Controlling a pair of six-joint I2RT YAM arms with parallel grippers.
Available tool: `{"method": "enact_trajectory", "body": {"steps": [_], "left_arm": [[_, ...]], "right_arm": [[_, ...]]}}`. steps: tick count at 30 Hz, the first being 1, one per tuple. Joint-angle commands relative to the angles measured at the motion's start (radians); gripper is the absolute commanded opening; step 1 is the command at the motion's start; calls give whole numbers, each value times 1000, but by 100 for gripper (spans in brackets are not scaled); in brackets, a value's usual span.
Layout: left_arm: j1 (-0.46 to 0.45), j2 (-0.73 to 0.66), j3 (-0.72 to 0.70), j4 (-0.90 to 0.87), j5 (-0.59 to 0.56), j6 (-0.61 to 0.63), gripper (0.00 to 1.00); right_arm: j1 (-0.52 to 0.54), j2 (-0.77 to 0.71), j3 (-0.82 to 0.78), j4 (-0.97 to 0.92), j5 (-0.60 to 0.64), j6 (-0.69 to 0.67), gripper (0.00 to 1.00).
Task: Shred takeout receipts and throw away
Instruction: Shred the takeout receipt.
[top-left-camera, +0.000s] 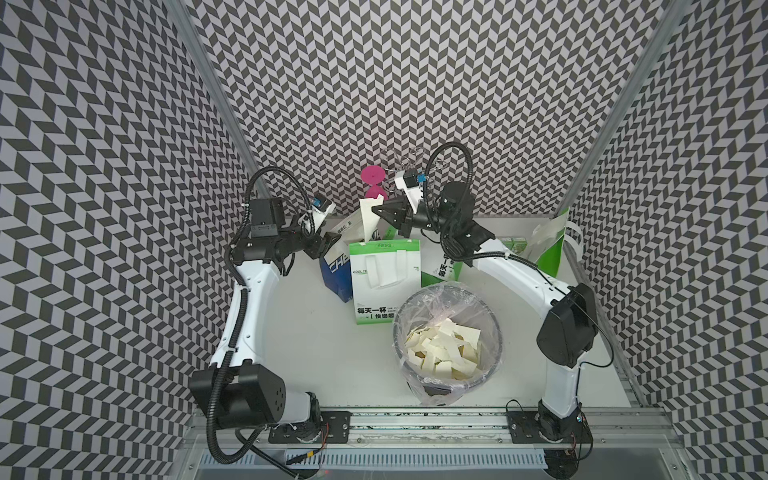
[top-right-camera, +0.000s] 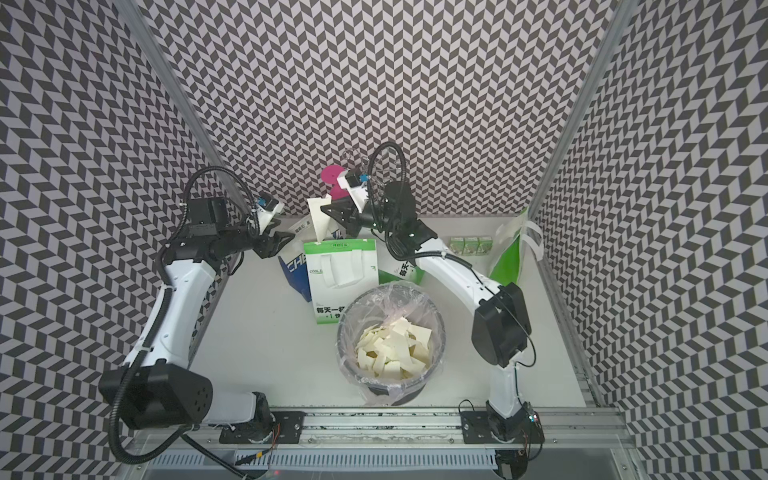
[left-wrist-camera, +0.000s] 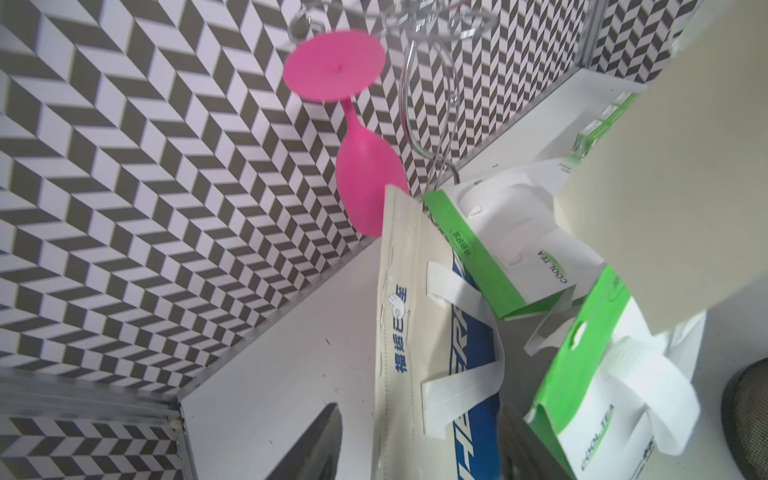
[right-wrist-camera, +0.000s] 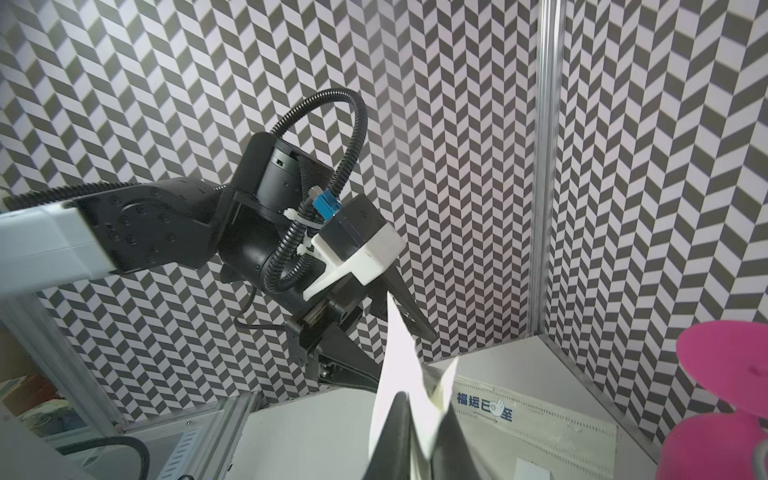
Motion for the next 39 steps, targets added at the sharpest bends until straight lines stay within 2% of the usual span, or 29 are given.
{"method": "enact_trajectory", "body": {"steps": [1,5,8,12,17,20,23,28,35,39], "left_arm": [[4,-48,63,0,84,-17,63],[1,-70,113,-24,151,-26,64],[-28,-87,157,-35,251,-55,64],[-164,-120,193,-9,286,-104,64],[-310,-139,198,115,306,-277,64],[-415,-144,192,151,280,-326,63],[-476,-136,187,190,250,-366,62],[-548,-118,200,249,233,-433,55],[-621,-97,208,271,230,-455,43],[-647,-87,215,268,232,-456,30]], "right_arm": [[-5,-76,-29,57,17,-20,11],[-7,-148,-79,50,29,-32,11],[-7,-205,-114,25,36,-43,10],[-6,-293,-187,-9,37,-58,10],[-6,-420,-296,-50,53,-72,10],[-6,-485,-344,-91,59,-88,10],[-6,-542,-389,-98,57,-89,10],[-6,-614,-456,-101,64,-81,10],[-6,-667,-510,-79,55,-58,10],[-6,-677,-521,-71,55,-49,10]]}}
